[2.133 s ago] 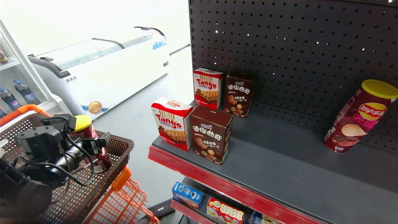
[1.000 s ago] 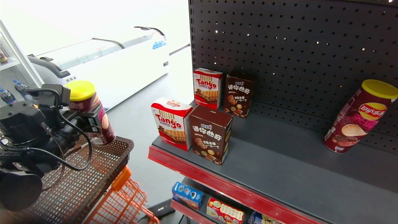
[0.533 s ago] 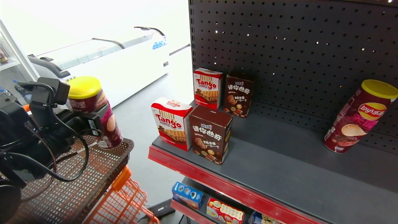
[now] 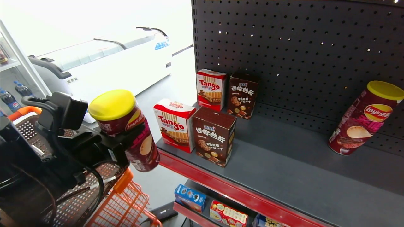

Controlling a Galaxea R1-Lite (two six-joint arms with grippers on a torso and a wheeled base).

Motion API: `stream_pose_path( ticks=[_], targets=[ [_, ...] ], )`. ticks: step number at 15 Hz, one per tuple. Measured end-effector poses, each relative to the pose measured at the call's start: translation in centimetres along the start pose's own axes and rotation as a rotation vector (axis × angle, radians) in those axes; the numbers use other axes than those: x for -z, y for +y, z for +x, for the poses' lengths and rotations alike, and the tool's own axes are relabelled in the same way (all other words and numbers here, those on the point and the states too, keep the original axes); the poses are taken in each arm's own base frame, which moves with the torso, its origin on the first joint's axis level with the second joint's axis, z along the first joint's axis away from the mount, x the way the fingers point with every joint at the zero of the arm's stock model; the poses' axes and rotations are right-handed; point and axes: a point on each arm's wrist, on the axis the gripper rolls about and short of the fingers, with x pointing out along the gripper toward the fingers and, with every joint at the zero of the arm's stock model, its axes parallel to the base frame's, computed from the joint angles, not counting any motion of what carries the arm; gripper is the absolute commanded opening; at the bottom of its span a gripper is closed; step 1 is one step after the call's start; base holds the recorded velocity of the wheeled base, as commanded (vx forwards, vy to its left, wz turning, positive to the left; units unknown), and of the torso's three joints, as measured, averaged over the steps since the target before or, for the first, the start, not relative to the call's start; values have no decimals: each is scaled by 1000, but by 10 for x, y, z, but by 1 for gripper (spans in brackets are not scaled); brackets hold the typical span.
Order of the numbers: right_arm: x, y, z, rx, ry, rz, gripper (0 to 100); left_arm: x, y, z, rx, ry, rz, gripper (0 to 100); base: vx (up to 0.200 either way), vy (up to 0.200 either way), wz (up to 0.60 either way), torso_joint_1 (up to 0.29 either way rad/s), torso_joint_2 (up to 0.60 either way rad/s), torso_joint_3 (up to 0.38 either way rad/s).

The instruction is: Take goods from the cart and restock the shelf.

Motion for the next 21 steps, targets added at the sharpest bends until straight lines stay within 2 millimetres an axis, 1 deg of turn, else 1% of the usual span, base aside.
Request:
stream_pose_path(
  ticks=[4,10,14,17,18,20,21],
  targets=[
    [0,0,0,0,0,0,100,1,-12,-14,79,2,-10,0,0,0,0,0,0,0],
    [0,0,0,0,0,0,100,-2,-20,-18,131,-13,-11,0,0,0,0,0,0,0],
    [0,0,0,-3,0,-2,100,3,-33,-28,202,97,-15,0,0,0,0,0,0,0],
    [0,0,0,-2,0,0,100,-5,-38,-36,246,120,-14,0,0,0,0,0,0,0],
    [0,0,0,-3,0,-1,100,-11,-39,-37,262,93,-15,0,0,0,0,0,0,0],
    [0,0,0,-3,0,-3,100,-15,-41,-39,323,77,-18,0,0,0,0,0,0,0],
    [0,0,0,-3,0,-2,100,-17,-41,-40,327,67,-18,0,0,0,0,0,0,0]
  ],
)
